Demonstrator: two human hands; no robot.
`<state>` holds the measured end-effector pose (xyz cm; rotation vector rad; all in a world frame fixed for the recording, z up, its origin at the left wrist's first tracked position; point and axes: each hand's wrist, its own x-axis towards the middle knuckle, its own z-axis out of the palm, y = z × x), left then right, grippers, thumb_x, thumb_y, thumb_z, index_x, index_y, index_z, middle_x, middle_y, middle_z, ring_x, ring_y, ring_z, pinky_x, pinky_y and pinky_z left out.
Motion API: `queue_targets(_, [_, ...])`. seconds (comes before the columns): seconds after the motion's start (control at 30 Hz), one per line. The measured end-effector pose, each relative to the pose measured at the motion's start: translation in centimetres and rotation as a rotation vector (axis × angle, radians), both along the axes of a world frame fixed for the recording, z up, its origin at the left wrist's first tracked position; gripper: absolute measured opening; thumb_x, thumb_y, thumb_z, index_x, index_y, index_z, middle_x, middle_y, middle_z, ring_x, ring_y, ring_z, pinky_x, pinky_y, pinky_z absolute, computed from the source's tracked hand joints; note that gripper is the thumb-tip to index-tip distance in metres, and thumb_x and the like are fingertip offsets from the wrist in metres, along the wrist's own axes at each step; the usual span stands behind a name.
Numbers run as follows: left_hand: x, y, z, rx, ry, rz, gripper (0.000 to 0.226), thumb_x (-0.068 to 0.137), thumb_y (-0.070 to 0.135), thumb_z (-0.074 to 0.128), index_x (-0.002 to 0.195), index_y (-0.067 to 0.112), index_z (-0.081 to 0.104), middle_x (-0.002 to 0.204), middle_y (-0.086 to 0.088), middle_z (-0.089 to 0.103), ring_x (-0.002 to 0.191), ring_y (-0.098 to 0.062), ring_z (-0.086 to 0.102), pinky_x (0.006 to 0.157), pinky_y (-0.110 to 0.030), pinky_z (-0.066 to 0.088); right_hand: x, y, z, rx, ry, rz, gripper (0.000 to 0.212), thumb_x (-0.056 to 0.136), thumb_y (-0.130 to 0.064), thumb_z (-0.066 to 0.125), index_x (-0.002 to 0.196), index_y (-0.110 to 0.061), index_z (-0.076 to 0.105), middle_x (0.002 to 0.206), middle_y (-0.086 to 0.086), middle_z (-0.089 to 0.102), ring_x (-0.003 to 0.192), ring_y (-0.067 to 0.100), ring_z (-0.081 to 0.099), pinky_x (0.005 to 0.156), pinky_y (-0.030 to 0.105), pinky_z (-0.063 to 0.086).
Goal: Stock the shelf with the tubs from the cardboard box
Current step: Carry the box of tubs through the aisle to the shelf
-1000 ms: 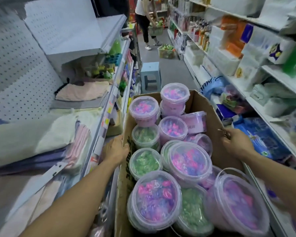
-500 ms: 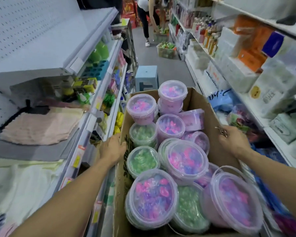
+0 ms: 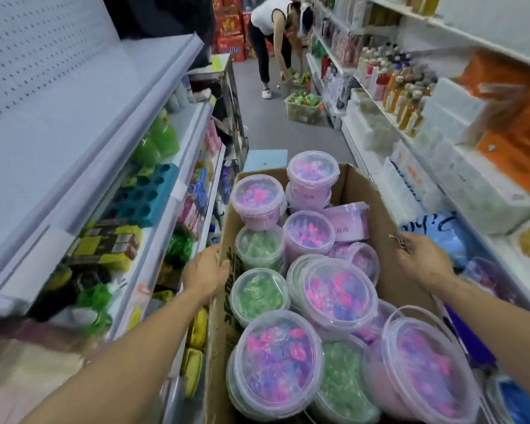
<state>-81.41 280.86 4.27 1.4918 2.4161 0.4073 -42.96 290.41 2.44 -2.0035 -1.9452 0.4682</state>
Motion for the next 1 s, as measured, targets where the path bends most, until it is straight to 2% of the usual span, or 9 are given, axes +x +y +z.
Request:
queue_targets(0.13, [-3.1, 9.1, 1.1, 0.007, 0.005, -0.003, 0.025, 0.087, 0.026, 0.057, 0.112, 0.023, 0.059, 0.090, -0.005, 0.068, 0.091, -0.030, 0.063, 0.076, -0.034, 0.051, -3.2, 9.0, 0.7, -0.006, 0.007, -0.010, 0.013, 0.082, -0.020, 0.050, 0.070, -0.018, 0.044, 0.074, 0.011, 0.060, 0.071, 0.037, 0.058, 0.062, 0.040, 0.048])
queue_targets(0.23, [-5.6, 15.9, 1.3, 0.003, 0.022, -0.024, 0.023, 0.085, 0.025, 0.057, 0.107, 0.019, 0.061, 0.094, -0.008, 0.070, 0.092, -0.033, 0.063, 0.079, -0.037, 0.051, -5.4, 15.9, 0.9, 0.005, 0.024, 0.013, 0.008, 0.081, -0.020, 0.050, 0.075, -0.016, 0.049, 0.074, 0.013, 0.061, 0.070, 0.038, 0.057, 0.062, 0.043, 0.050])
queue_targets(0.4, [-9.4, 26.8, 0.2, 0.012, -0.001, -0.003, 0.039, 0.088, 0.025, 0.056, 0.126, 0.019, 0.056, 0.105, -0.013, 0.069, 0.102, -0.035, 0.061, 0.084, -0.038, 0.048, -9.6, 27.4, 0.2, -0.015, 0.014, 0.008, 0.006, 0.082, -0.016, 0.053, 0.077, -0.013, 0.052, 0.076, 0.013, 0.061, 0.075, 0.039, 0.058, 0.067, 0.044, 0.051])
queue_targets(0.5, [-11.8, 33.8, -1.3, 0.001, -0.010, 0.014, 0.037, 0.088, 0.026, 0.056, 0.124, 0.018, 0.056, 0.102, -0.013, 0.070, 0.100, -0.034, 0.062, 0.085, -0.040, 0.050, -11.9, 34.7, -0.9, -0.022, 0.024, 0.029, 0.003, 0.081, -0.015, 0.053, 0.080, -0.016, 0.056, 0.080, 0.015, 0.064, 0.078, 0.041, 0.060, 0.069, 0.043, 0.051])
queue_targets(0.6, [-13.8, 41.0, -2.4, -0.017, -0.012, 0.035, 0.034, 0.087, 0.028, 0.056, 0.120, 0.020, 0.058, 0.098, -0.010, 0.070, 0.096, -0.033, 0.063, 0.082, -0.038, 0.051, -14.2, 42.3, -1.9, -0.034, 0.017, 0.052, 0.013, 0.083, -0.018, 0.053, 0.092, -0.016, 0.062, 0.088, 0.017, 0.068, 0.084, 0.042, 0.062, 0.071, 0.042, 0.051])
queue_targets(0.73, [-16.6, 49.4, -3.5, -0.025, -0.034, 0.082, 0.044, 0.089, 0.028, 0.056, 0.132, 0.020, 0.052, 0.105, -0.011, 0.070, 0.101, -0.033, 0.063, 0.084, -0.037, 0.050, -17.6, 51.4, -2.9, -0.049, -0.023, 0.015, 0.024, 0.084, -0.018, 0.055, 0.106, -0.015, 0.064, 0.099, 0.020, 0.069, 0.092, 0.043, 0.063, 0.077, 0.044, 0.052])
queue_targets(0.9, [-20.2, 59.5, -4.6, -0.035, -0.012, 0.084, 0.047, 0.090, 0.029, 0.055, 0.136, 0.018, 0.048, 0.109, -0.012, 0.069, 0.102, -0.033, 0.062, 0.087, -0.041, 0.051, -21.3, 61.0, -3.8, -0.056, 0.000, 0.014, 0.018, 0.086, -0.022, 0.054, 0.100, -0.018, 0.063, 0.095, 0.018, 0.069, 0.088, 0.044, 0.062, 0.073, 0.043, 0.052])
queue_targets(1.0, [-22.5, 65.9, -6.2, -0.049, -0.007, 0.060, 0.045, 0.090, 0.030, 0.055, 0.134, 0.020, 0.050, 0.100, -0.010, 0.070, 0.096, -0.032, 0.063, 0.082, -0.038, 0.051, -23.3, 66.3, -5.5, -0.062, -0.003, 0.004, 0.019, 0.088, -0.027, 0.051, 0.101, -0.018, 0.061, 0.095, 0.018, 0.069, 0.087, 0.043, 0.063, 0.073, 0.041, 0.051])
